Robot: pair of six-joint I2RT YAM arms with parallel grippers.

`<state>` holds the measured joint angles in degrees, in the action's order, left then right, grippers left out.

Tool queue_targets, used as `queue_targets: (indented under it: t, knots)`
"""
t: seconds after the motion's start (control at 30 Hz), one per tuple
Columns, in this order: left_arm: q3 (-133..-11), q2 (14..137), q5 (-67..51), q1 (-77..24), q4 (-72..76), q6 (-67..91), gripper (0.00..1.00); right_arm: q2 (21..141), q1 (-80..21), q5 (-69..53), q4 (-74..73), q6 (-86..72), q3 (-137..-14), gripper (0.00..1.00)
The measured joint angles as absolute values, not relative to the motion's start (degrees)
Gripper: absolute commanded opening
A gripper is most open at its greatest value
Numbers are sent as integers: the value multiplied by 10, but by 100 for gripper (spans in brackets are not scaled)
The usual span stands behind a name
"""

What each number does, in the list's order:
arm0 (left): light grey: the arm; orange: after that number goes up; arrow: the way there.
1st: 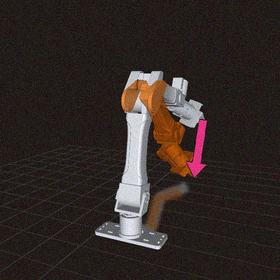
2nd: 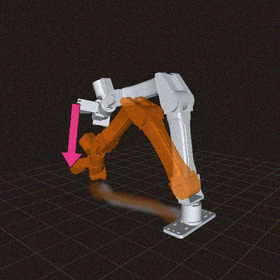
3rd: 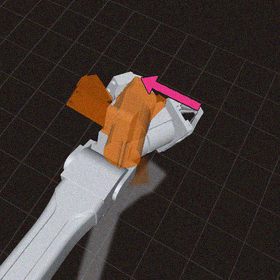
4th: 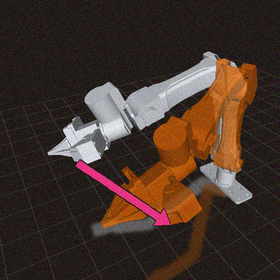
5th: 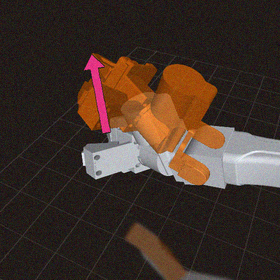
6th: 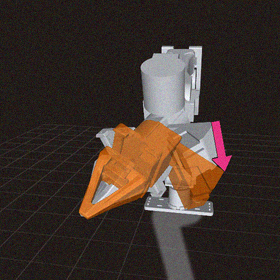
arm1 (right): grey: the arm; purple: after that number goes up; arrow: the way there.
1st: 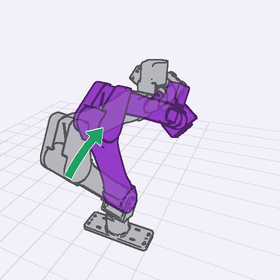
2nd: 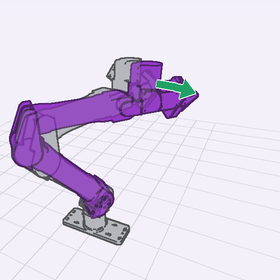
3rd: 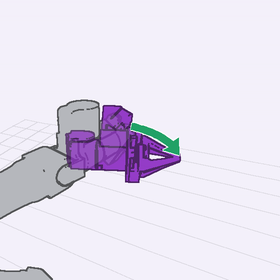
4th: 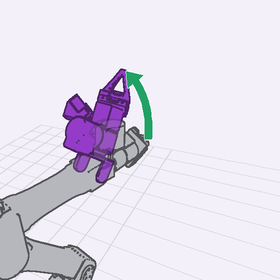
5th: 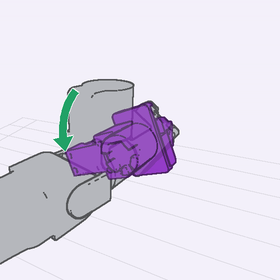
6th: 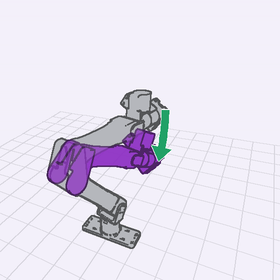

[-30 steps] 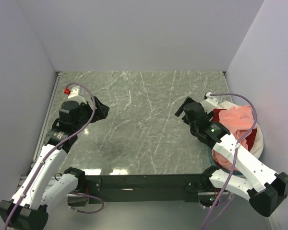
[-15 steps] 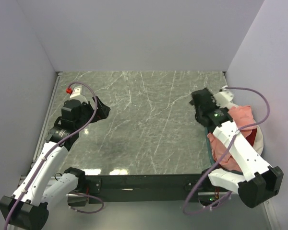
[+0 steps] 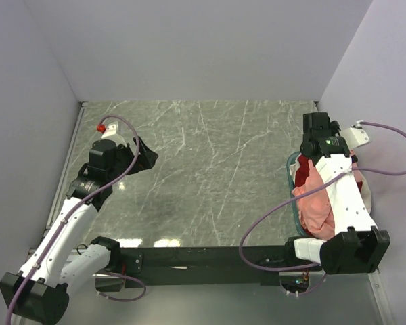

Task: Fold and stack the t-shirts
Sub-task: Grab the tshirt from the pile

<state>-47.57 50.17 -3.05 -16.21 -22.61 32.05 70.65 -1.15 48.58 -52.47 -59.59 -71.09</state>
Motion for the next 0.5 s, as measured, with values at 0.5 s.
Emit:
queue_targets:
  t: [0.5]
  knots:
    - [-476, 514, -50, -162, -226, 321, 99, 692, 11, 521, -663, -702, -686, 94]
